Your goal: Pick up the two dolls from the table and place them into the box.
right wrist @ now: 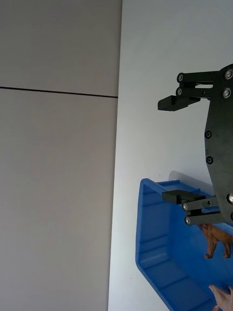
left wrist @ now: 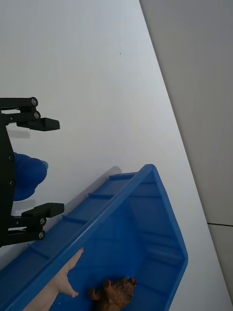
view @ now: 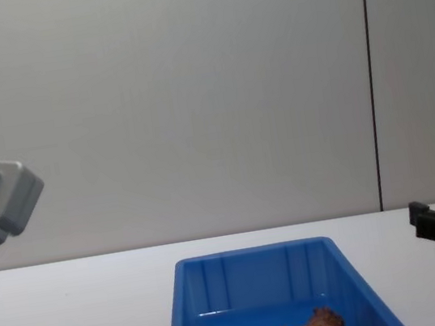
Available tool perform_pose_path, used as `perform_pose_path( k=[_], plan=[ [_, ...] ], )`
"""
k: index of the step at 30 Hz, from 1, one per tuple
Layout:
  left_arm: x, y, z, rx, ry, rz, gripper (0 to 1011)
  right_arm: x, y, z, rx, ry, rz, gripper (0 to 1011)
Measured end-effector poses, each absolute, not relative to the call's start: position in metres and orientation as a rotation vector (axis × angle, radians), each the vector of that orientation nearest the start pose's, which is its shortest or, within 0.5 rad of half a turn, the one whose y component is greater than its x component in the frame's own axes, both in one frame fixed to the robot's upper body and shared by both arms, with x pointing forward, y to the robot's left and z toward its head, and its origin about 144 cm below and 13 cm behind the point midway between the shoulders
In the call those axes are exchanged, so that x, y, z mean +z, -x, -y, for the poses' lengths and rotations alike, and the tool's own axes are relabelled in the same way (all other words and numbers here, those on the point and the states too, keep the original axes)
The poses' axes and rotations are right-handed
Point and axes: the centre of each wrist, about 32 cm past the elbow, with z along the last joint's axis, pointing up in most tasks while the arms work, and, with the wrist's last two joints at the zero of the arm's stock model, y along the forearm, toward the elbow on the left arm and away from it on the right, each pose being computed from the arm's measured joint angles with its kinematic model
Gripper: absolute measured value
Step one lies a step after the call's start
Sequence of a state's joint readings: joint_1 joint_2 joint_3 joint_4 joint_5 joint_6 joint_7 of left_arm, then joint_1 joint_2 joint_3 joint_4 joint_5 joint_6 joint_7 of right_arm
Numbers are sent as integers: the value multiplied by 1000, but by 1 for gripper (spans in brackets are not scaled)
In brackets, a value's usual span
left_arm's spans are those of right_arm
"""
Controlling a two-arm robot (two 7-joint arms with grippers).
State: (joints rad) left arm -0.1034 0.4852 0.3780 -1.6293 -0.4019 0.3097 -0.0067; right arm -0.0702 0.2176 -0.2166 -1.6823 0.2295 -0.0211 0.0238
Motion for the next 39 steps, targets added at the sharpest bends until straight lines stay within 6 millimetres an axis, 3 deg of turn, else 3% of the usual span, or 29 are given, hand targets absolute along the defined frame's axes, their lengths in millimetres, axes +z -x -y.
perform_pose_path(
  k=[5, 7, 22, 39],
  plan=[
    [1165, -466, -252, 1196, -355, -139, 815, 1147, -431, 215, -1313, -35, -17, 1001],
    [1164, -466, -252, 1195, -358, -142, 798, 1147, -431, 215, -1313, -35, -17, 1001],
    [1160, -468, -253, 1189, -380, -161, 289, 1147, -431, 215, -1313, -35, -17, 1001],
    [1168, -473, -251, 1179, -324, -92, 178, 1147, -431, 215, -1313, -35, -17, 1001]
  ],
)
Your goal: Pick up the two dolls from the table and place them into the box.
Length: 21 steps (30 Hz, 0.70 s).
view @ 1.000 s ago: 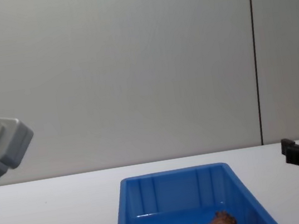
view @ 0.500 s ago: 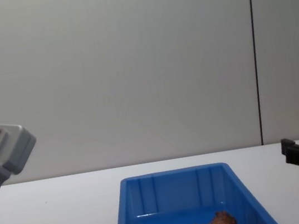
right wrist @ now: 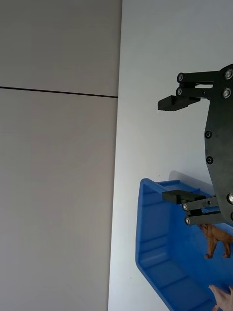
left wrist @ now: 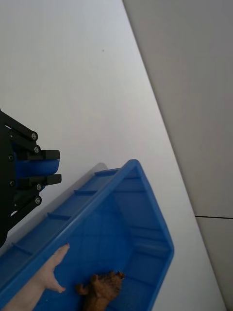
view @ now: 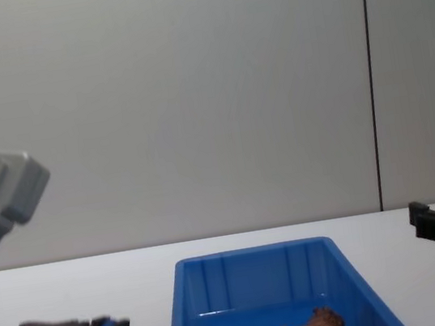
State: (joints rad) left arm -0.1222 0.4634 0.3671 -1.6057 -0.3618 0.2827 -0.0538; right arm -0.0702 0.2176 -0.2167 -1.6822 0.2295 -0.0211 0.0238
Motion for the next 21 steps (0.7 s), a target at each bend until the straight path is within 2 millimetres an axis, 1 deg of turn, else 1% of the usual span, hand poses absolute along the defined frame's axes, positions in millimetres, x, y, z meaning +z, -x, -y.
perform_pose_path(
  k=[9, 15, 21],
  plan=[
    [1184, -476, -248, 1160, -249, -3, 131, 1147, -431, 215, -1312, -35, -17, 1001],
    [1200, -481, -244, 1115, -176, 75, 86, 1147, -431, 215, -1312, -35, -17, 1001],
    [1212, -485, -241, 1053, -114, 126, 71, 1147, -431, 215, -1312, -35, -17, 1001]
  ],
)
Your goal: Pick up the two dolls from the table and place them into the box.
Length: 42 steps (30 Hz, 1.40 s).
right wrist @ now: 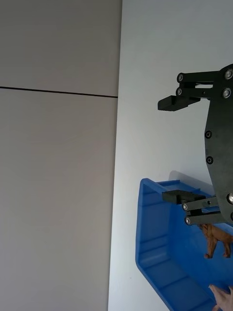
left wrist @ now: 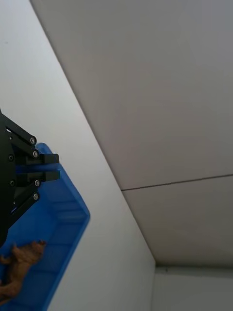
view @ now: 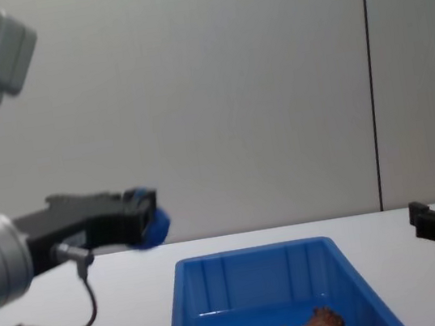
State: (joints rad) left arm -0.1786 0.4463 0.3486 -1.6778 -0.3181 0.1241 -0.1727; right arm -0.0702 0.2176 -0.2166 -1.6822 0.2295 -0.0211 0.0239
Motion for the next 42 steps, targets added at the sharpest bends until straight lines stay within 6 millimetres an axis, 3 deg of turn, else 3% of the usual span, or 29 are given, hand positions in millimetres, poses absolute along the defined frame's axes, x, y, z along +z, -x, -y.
perform_pose_path(
  k=[8, 11, 35, 39, 42],
  plan=[
    [1224, -492, -235, 960, -44, 168, 76, 1147, -431, 215, -1312, -35, -17, 1001],
    [1227, -496, -231, 917, -17, 177, 138, 1147, -431, 215, -1312, -35, -17, 1001],
    [1238, -519, -204, 676, 103, 200, 897, 1147, -431, 215, -1312, -35, -17, 1001],
    [1238, -520, -202, 663, 109, 201, 997, 1147, -431, 215, -1312, -35, -17, 1001],
    [1239, -521, -201, 655, 113, 202, 1001, 1147, -431, 215, -1313, -35, -17, 1001]
  ],
)
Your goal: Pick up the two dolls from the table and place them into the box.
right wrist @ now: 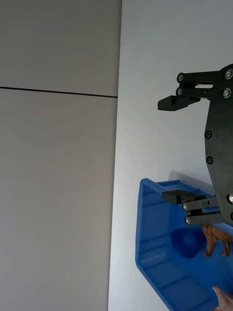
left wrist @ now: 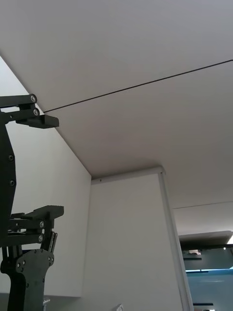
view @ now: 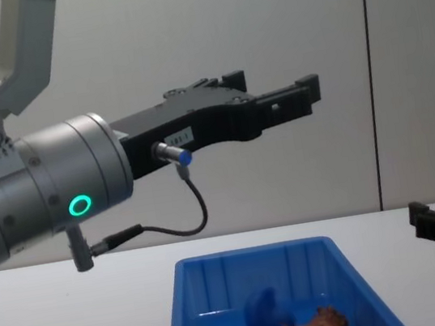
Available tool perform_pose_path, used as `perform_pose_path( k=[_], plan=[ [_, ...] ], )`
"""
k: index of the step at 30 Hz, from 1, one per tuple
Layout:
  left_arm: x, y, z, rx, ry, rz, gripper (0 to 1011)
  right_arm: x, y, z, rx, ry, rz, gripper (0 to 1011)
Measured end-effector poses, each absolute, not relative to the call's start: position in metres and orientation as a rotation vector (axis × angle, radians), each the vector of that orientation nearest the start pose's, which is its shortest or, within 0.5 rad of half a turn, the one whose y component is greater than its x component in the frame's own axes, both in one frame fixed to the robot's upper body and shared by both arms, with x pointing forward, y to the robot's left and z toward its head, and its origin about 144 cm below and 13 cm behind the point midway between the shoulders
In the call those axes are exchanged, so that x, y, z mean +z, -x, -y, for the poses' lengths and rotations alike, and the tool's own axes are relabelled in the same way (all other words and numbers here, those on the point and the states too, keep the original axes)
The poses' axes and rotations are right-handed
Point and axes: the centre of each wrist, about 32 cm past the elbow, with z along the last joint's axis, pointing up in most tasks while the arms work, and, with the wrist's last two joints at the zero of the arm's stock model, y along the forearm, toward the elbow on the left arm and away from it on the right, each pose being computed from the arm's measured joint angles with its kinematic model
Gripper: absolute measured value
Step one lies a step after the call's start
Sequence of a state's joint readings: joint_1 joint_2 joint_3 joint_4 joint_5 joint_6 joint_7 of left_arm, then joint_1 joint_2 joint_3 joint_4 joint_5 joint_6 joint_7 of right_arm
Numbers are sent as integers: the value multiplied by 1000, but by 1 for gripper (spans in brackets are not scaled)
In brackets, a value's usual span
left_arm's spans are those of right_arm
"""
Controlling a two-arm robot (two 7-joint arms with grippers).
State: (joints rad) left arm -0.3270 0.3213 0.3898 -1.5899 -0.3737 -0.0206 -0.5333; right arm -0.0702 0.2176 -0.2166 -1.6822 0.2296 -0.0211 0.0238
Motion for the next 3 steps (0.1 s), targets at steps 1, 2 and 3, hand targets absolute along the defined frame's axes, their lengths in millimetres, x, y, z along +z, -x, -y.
perform_pose_path(
  k=[1, 2, 3],
  plan=[
    [1239, -521, -201, 654, 114, 202, 1001, 1147, -431, 215, -1312, -35, -17, 1001],
    [1239, -521, -201, 651, 115, 202, 1001, 1147, -431, 215, -1313, -35, -17, 1001],
    [1239, -521, -200, 650, 115, 202, 1001, 1147, -431, 215, -1313, -35, -17, 1001]
  ],
)
